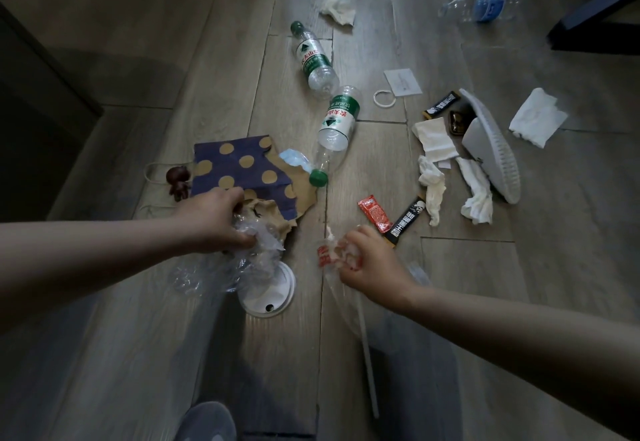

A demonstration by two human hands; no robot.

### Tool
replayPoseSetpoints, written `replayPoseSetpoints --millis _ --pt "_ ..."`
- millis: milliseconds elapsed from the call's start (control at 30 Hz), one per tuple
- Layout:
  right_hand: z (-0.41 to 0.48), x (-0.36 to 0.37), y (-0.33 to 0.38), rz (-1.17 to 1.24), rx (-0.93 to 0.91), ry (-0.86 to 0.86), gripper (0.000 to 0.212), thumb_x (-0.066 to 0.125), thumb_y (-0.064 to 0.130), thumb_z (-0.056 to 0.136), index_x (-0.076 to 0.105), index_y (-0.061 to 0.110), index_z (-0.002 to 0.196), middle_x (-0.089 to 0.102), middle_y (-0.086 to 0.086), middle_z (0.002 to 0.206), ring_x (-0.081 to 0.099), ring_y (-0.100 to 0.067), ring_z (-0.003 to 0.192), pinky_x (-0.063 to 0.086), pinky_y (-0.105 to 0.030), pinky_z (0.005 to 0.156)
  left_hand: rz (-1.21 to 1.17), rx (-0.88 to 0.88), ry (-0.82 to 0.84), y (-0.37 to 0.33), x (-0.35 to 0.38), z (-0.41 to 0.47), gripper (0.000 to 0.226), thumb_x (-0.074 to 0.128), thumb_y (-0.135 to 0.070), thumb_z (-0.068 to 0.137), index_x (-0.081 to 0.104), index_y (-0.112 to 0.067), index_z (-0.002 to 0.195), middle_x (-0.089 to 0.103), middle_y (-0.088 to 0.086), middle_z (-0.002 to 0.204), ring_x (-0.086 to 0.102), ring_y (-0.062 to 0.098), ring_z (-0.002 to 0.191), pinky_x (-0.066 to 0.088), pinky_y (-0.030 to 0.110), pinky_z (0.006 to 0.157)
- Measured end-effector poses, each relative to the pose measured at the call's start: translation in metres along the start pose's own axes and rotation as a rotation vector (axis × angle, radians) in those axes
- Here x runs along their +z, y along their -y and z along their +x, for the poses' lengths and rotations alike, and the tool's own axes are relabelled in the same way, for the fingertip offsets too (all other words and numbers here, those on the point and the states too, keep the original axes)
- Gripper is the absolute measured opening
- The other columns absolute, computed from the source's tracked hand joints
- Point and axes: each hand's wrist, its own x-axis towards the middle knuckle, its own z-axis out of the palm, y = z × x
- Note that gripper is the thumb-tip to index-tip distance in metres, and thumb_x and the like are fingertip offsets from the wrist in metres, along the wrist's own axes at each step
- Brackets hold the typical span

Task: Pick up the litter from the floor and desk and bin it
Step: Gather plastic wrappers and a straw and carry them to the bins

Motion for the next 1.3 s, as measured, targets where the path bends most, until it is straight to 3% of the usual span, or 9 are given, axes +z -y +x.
replayPoseSetpoints --millis 133,300,500,633,800,933,1033,1200,1300 --pt "-0.009 -0.025 0.003 0.054 0.040 -0.097 0.016 0.071 0.018 0.076 0.062 0.014 0.089 0.049 0.005 0.098 0.053 -0.006 0.083 0.048 -0.022 0.068 -0.089 0.013 -0.019 -0.011 -0.001 -0.003 0.048 0.074 -0.053 0.067 0.050 -0.028 0.100 0.057 -0.003 0.096 0.058 0.015 0.082 0.054 0.035 0.069" --pt "-0.023 -0.064 0.015 0.152 0.097 -0.245 0.024 0.074 0.015 0.072 0.061 0.030 0.085 0.053 0.007 0.090 0.054 -0.002 0.076 0.039 -0.009 0.062 -0.239 0.029 0.002 -0.036 -0.003 -0.009 0.041 0.076 -0.047 0.068 0.050 -0.029 0.094 0.055 -0.008 0.094 0.055 0.010 0.081 0.049 0.029 0.064" --pt "-0.030 -0.124 0.028 0.283 0.128 -0.423 0.037 0.075 0.010 0.070 0.061 0.038 0.088 0.062 0.005 0.096 0.063 0.002 0.081 0.049 -0.012 0.069 -0.356 0.060 -0.041 -0.073 -0.034 0.009 0.044 0.077 -0.049 0.064 0.051 -0.027 0.093 0.058 -0.012 0.089 0.056 0.006 0.077 0.046 0.027 0.062" --pt "-0.033 -0.175 0.031 0.263 0.159 -0.561 0.037 0.075 0.009 0.073 0.064 0.033 0.098 0.061 0.000 0.103 0.064 -0.013 0.090 0.051 -0.027 0.082 -0.457 0.076 -0.036 -0.106 -0.071 0.035 0.041 0.077 -0.048 0.066 0.051 -0.028 0.090 0.060 -0.010 0.088 0.058 0.007 0.076 0.044 0.026 0.057" --pt "-0.055 -0.243 0.057 0.246 0.279 -0.802 0.032 0.075 0.008 0.073 0.064 0.025 0.097 0.056 0.007 0.094 0.060 -0.004 0.081 0.049 -0.023 0.073 -0.593 0.063 -0.061 -0.158 -0.140 0.036 0.043 0.077 -0.049 0.067 0.048 -0.028 0.092 0.058 -0.009 0.085 0.057 0.005 0.071 0.040 0.021 0.051" --pt "-0.095 -0.306 0.119 0.274 0.385 -0.849 0.028 0.075 0.005 0.071 0.066 0.019 0.093 0.054 0.009 0.088 0.061 -0.017 0.080 0.048 -0.026 0.071 -0.726 0.031 -0.001 -0.198 -0.222 -0.024 0.048 0.076 -0.049 0.063 0.053 -0.023 0.096 0.064 -0.003 0.093 0.067 0.017 0.076 0.057 0.038 0.064" --pt "-0.131 -0.358 0.181 0.335 0.424 -0.856 0.029 0.076 0.003 0.070 0.060 0.027 0.075 0.059 -0.001 0.085 0.064 -0.023 0.076 0.052 -0.037 0.071 -0.771 0.017 0.022 -0.227 -0.295 -0.084 0.046 0.073 -0.055 0.059 0.052 -0.029 0.091 0.066 -0.006 0.088 0.069 0.010 0.063 0.060 0.041 0.062" --pt "-0.188 -0.445 0.287 0.398 0.455 -0.902 0.031 0.076 -0.001 0.070 0.061 0.023 0.082 0.062 -0.008 0.089 0.060 -0.008 0.072 0.042 -0.004 0.057 -0.802 -0.004 0.031 -0.271 -0.414 -0.170 0.048 0.069 -0.061 0.056 0.053 -0.029 0.088 0.067 -0.008 0.085 0.069 0.011 0.067 0.059 0.040 0.066" --pt "-0.225 -0.499 0.353 0.401 0.459 -0.927 0.032 0.076 -0.001 0.070 0.059 0.023 0.081 0.062 -0.008 0.089 0.059 -0.011 0.070 0.041 -0.007 0.056 -0.824 -0.018 0.032 -0.296 -0.483 -0.215 0.043 0.072 -0.056 0.065 0.053 -0.028 0.092 0.066 -0.006 0.090 0.068 0.012 0.071 0.059 0.037 0.066"
